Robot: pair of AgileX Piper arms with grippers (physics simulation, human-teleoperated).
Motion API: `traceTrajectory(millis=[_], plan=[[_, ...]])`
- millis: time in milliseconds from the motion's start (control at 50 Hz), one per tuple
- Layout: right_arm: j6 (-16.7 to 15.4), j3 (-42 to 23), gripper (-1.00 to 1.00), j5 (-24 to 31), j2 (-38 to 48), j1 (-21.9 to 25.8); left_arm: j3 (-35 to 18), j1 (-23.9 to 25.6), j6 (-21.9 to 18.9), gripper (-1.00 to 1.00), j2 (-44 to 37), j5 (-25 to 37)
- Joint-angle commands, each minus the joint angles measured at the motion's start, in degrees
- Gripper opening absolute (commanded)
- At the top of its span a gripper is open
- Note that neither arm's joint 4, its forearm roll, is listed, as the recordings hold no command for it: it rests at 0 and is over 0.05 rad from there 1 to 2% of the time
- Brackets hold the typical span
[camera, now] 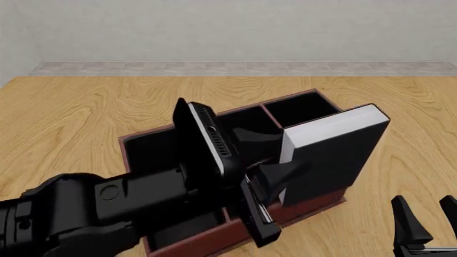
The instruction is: Pick up the book and place it in the right compartment of the caddy.
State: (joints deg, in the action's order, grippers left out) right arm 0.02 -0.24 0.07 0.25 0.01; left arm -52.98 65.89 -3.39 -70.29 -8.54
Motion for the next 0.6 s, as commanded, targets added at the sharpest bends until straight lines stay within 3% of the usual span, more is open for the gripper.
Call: traceTrajectory(millis=[20, 600], plan=[[0.00, 0.00, 1.00, 0.01, 0.01, 0.00, -4.57, -1.17, -2.00, -1.00, -0.75, 1.79], [-0.01, 0.00, 1.00, -0.01, -0.01, 0.00, -15.45, -3.75, -4.14, -1.00, -7.08, 5.24]])
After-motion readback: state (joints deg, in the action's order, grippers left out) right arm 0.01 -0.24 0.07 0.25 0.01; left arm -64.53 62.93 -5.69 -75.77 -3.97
